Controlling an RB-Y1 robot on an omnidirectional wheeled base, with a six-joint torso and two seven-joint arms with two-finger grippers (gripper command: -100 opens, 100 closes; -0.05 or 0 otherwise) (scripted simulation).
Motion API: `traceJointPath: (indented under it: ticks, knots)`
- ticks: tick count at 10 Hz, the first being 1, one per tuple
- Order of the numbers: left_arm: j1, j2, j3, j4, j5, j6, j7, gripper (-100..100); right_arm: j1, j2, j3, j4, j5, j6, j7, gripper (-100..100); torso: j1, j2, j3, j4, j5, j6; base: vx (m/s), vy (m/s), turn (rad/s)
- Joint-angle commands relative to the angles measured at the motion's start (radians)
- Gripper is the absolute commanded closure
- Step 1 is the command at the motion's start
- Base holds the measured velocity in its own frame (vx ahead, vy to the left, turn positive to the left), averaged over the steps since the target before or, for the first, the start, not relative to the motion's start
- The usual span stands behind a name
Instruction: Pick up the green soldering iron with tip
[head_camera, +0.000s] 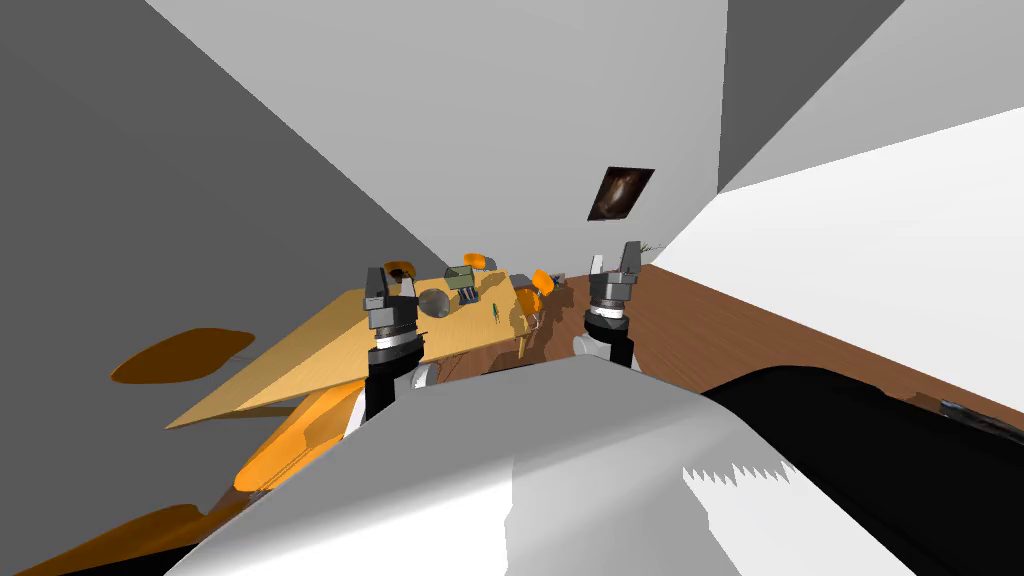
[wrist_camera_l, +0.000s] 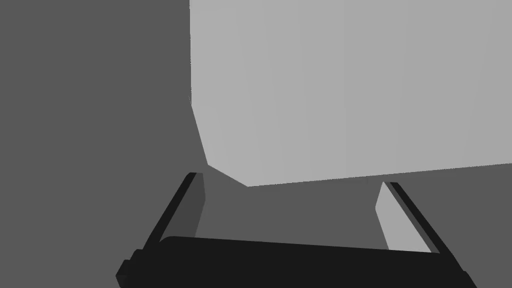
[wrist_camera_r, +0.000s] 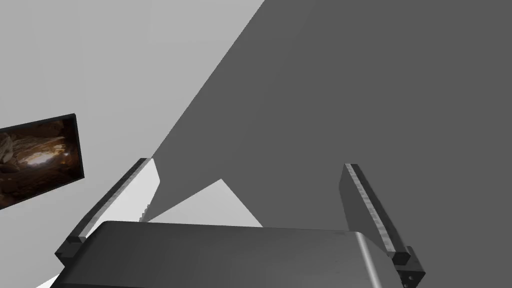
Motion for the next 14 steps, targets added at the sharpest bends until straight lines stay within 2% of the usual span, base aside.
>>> traceJointPath:
  ticks: [1, 3, 4, 7, 8, 9, 10, 11, 12, 13, 14]
  knots:
    - [0.008, 0.037, -0.016, 0.034, -0.005, 0.005, 0.025, -100, 0.0, 0.0, 0.0, 0.0, 0.0, 0.0, 0.0, 0, 0.0, 0.0, 0.0, 0.0, 0.0, 0.0, -0.029, -0.038, -0.1]
    - [0.021, 0.069, -0.038, 0.078, -0.011, 0.01, 0.061, -100, 0.0, 0.0, 0.0, 0.0, 0.0, 0.0, 0.0, 0, -0.004, 0.003, 0.002, 0.001, -0.001, 0.0, -0.066, -0.087, -0.137]
    - [0.021, 0.069, -0.038, 0.082, -0.011, 0.01, 0.061, -100, 0.0, 0.0, 0.0, 0.0, 0.0, 0.0, 0.0, 0, -0.006, 0.005, 0.003, 0.001, -0.001, 0.0, -0.063, -0.064, -0.025]
    - [0.049, 0.116, -0.085, 0.174, -0.026, 0.02, 0.135, -100, 0.0, 0.0, 0.0, 0.0, 0.0, 0.0, 0.0, 0, -0.005, 0.005, 0.003, 0.001, -0.001, 0.0, -0.078, -0.088, -0.137]
    - [0.049, 0.116, -0.085, 0.184, -0.026, 0.02, 0.135, -100, 0.0, 0.0, 0.0, 0.0, 0.0, 0.0, 0.0, 0, -0.008, 0.006, 0.004, 0.001, -0.002, 0.0, -0.062, -0.09, -0.043]
    - [0.06, 0.133, -0.103, 0.222, -0.032, 0.023, 0.164, -100, 0.0, 0.0, 0.0, 0.0, 0.0, 0.0, 0.0, 0, -0.006, 0.005, 0.003, 0.001, -0.001, 0.0, -0.045, -0.083, -0.107]
    - [0.06, 0.133, -0.103, 0.225, -0.032, 0.023, 0.164, -100, 0.0, 0.0, 0.0, 0.0, 0.0, 0.0, 0.0, 0, -0.005, 0.004, 0.002, 0.001, -0.001, 0.0, -0.035, -0.072, -0.07]
    - [0.073, 0.151, -0.122, 0.26, -0.039, 0.026, 0.194, -100, 0.0, 0.0, 0.0, 0.0, 0.0, 0.0, 0.0, 0, -0.004, 0.003, 0.002, 0.001, -0.001, 0.0, -0.043, -0.084, -0.134]
    - [0.073, 0.151, -0.122, 0.27, -0.039, 0.026, 0.194, -100, 0.0, 0.0, 0.0, 0.0, 0.0, 0.0, 0.0, 0, -0.005, 0.004, 0.002, 0.001, -0.001, 0.0, -0.044, -0.073, -0.055]
    - [0.087, 0.17, -0.142, 0.298, -0.046, 0.029, 0.225, -100, 0.0, 0.0, 0.0, 0.0, 0.0, 0.0, 0.0, 0, -0.004, 0.004, 0.002, 0.001, -0.001, 0.0, -0.062, -0.089, -0.129]
    - [0.087, 0.17, -0.142, 0.317, -0.046, 0.029, 0.225, -100, 0.0, 0.0, 0.0, 0.0, 0.0, 0.0, 0.0, 0, -0.005, 0.004, 0.003, 0.001, -0.001, 0.0, -0.042, -0.079, -0.062]
